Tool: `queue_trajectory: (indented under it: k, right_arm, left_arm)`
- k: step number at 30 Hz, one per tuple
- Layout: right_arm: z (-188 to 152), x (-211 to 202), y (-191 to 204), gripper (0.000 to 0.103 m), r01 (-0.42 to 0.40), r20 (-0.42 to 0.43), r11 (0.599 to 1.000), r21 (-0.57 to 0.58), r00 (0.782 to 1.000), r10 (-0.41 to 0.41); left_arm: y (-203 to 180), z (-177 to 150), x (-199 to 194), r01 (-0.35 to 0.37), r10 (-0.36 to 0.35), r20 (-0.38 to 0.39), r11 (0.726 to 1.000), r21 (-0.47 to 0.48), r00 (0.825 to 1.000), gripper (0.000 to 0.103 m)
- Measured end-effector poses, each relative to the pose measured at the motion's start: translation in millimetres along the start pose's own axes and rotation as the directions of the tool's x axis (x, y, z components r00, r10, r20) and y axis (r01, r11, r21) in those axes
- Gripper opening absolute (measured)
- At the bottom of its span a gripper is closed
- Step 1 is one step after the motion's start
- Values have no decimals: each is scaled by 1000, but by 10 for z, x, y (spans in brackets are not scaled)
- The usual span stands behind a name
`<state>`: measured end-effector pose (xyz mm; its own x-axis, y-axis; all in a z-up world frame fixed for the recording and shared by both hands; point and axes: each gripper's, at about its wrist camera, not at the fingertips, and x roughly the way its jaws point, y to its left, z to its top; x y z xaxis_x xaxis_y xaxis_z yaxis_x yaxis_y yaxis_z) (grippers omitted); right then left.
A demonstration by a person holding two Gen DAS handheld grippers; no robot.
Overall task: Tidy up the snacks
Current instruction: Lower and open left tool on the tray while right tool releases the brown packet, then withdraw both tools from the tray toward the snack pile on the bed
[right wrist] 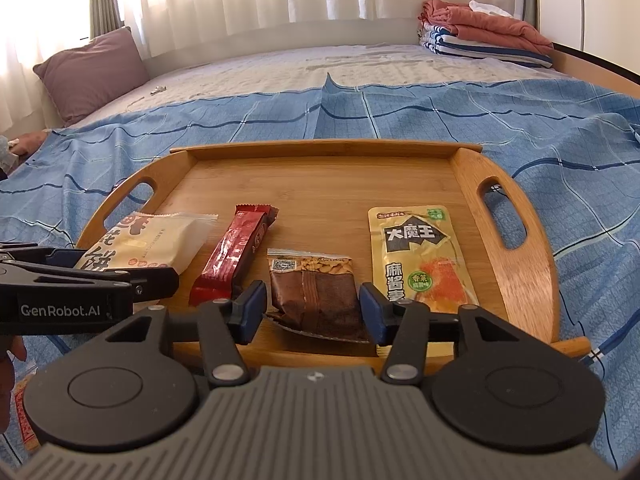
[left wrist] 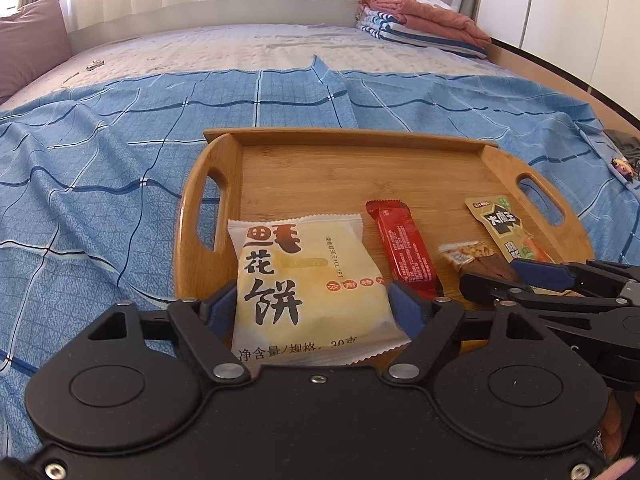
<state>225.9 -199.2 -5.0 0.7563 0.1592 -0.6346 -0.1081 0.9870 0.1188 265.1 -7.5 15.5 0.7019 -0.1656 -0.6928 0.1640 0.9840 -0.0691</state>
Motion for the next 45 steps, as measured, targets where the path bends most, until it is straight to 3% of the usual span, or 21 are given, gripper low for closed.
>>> queue_trajectory:
  k: [7,22,34,45]
  right_arm:
    - [21,-90,16,74,0,14,1000,-16,1000,0]
    - [-43,-611,-1,92,-9,88,999,-43,996,12]
    - [-359,-1115,33,101,18,154,995,-99,988,-2]
    - [-710,-1428,-24,103,107,189,986,-132,979,-81]
  left_arm:
    - [-21,9,-154,-14,13,36,999,31,999,93]
    - [29,-255,-804,32,-35,113,999,34,993,99]
    - [42,-690,-1234,30,-35,149,999,38,988,101]
    - [32,-1054,-1415,5,-13,158,999,54,987,101]
